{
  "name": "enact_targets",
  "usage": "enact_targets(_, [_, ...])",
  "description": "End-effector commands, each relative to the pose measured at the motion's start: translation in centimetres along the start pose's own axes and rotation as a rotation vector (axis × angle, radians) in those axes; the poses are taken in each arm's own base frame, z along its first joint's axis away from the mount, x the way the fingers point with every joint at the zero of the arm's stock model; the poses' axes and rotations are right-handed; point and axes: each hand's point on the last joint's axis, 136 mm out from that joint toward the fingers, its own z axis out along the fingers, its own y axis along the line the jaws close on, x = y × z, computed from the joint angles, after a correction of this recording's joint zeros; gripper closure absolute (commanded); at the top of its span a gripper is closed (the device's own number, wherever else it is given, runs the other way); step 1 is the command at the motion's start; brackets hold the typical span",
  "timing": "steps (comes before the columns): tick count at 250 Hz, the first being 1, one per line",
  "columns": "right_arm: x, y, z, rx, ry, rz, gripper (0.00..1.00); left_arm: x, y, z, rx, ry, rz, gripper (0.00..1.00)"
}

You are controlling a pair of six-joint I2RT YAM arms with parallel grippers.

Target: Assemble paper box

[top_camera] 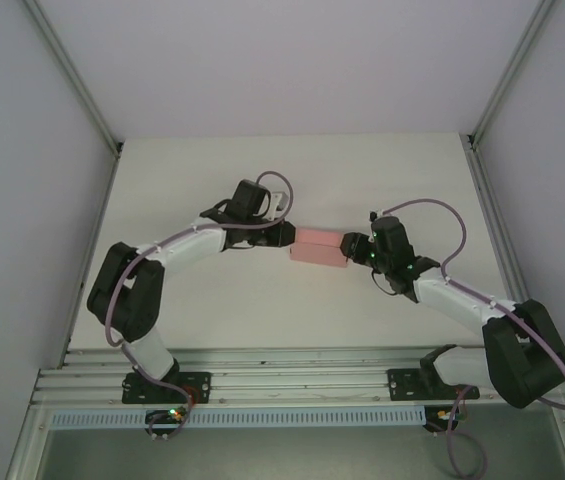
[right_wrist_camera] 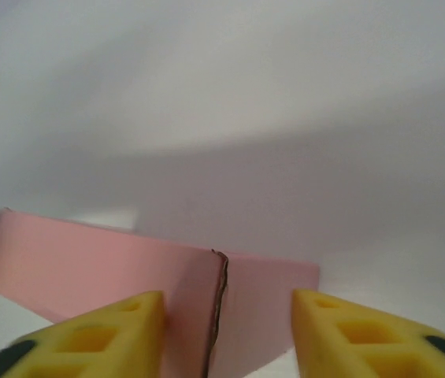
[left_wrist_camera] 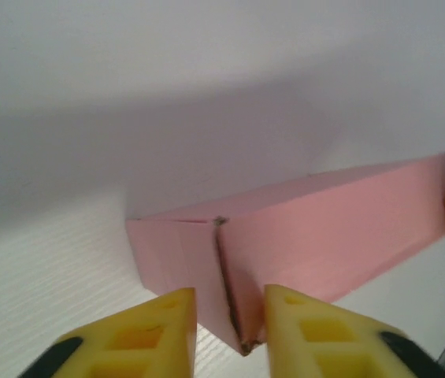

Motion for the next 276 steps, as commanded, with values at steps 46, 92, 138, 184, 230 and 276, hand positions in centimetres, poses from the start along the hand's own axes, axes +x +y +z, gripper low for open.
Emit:
enact_targets(46, [-5.9, 4.0, -3.6, -0.013, -0.017, -0.152, 0.18, -6.3, -1.4, -5.3, -0.050, -0.117, 0.086, 0.10])
enact_targets(92, [-4.7, 9.8, -4.7, -0.319, 0.087, -0.640, 0.00, -6.7, 2.9, -9.5, -0.193, -0.214, 0.036, 0.00])
enact_targets(138, [-2.5, 9.8, -3.2, -0.375, 0.226, -1.055, 0.00, -3.7, 10.2, -12.8, -0.356, -0.255, -0.130, 0.00])
enact_targets(184, [-0.2, 7.7, 0.2, -0.347, 0.408, -1.225, 0.01, -0.3, 14.3, -14.7, -0.429, -0.276, -0.243, 0.00])
enact_targets(230, [1.6, 6.6, 3.0, -0.343, 0.539, -1.258, 0.00, 2.2, 16.4, -15.0, -0.482, -0.231, -0.273, 0.00])
enact_targets(276, [2.6, 5.1, 5.4, -0.283, 0.649, -1.272, 0.03, 3.2, 16.8, -14.7, -0.482, -0.213, -0.287, 0.00])
